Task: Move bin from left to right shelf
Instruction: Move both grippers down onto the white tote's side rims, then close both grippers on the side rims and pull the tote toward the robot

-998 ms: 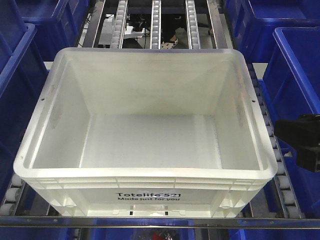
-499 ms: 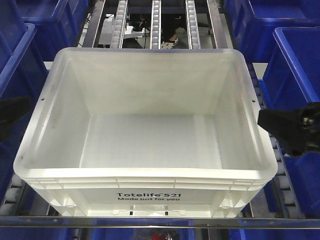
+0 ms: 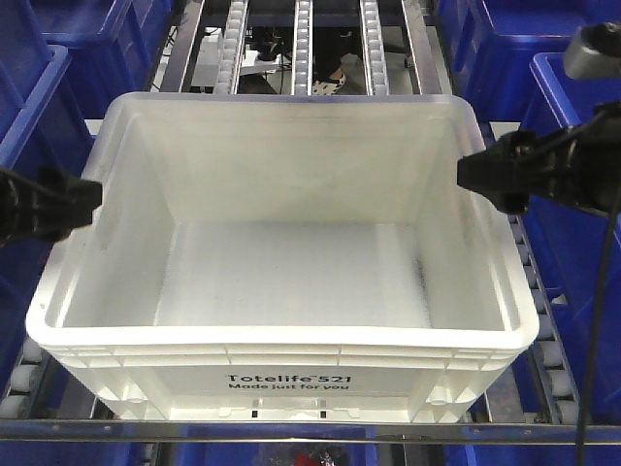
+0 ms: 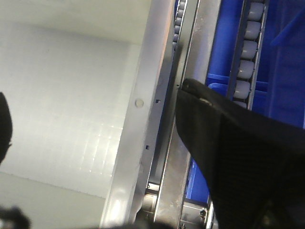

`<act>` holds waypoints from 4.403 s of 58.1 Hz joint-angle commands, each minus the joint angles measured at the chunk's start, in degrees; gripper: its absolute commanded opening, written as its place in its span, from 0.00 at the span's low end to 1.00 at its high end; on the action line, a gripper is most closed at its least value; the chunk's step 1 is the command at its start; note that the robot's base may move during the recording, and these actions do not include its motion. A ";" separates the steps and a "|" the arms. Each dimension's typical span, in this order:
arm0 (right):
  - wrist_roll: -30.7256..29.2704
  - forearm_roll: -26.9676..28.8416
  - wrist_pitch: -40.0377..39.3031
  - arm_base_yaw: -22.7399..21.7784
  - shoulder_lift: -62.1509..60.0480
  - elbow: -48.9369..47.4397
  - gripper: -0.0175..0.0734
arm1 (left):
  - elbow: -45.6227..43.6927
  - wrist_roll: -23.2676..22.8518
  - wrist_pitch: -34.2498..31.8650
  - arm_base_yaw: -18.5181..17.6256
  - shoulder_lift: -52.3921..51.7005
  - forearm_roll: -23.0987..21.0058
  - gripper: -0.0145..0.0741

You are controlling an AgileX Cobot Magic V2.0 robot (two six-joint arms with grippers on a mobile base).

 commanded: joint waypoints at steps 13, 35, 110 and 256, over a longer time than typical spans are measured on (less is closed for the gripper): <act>-0.10 0.14 -0.83 -0.03 4.20 -4.17 0.86 | -8.57 -1.20 3.29 -0.26 6.18 -0.07 0.74; 0.08 0.07 0.15 -0.03 9.15 -4.17 0.84 | -8.56 -1.20 4.43 -0.26 8.47 -0.07 0.74; 2.61 -2.86 0.18 -0.03 15.80 -4.10 0.82 | -8.56 -1.20 4.96 -0.26 13.50 -0.06 0.73; 1.07 0.08 0.83 -0.03 -0.19 -4.10 0.19 | -8.56 -0.81 5.27 -0.26 -3.20 -0.54 0.15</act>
